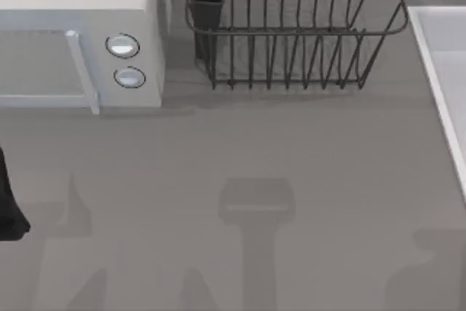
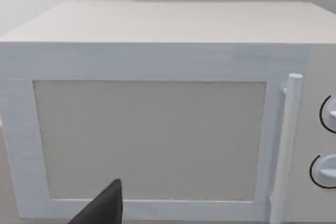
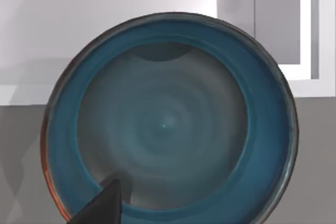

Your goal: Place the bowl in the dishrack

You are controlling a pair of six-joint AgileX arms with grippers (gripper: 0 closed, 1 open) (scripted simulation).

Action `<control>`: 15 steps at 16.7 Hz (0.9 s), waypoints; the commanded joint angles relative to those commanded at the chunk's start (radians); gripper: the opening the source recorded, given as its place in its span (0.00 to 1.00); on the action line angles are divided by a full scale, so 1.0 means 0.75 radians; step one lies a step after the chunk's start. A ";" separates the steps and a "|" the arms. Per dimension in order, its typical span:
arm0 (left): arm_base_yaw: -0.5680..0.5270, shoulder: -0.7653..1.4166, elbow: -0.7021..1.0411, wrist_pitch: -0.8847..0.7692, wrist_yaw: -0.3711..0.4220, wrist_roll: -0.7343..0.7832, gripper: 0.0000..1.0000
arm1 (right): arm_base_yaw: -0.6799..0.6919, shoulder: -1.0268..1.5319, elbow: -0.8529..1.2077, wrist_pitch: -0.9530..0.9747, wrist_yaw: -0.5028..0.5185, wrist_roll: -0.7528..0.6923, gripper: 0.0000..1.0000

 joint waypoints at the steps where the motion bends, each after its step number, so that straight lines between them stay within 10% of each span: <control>1: 0.000 0.000 0.000 0.000 0.000 0.000 1.00 | -0.042 0.093 0.077 -0.064 -0.004 -0.040 1.00; 15: 0.000 0.000 0.000 0.000 0.000 0.000 1.00 | -0.215 0.502 0.398 -0.301 -0.033 -0.204 1.00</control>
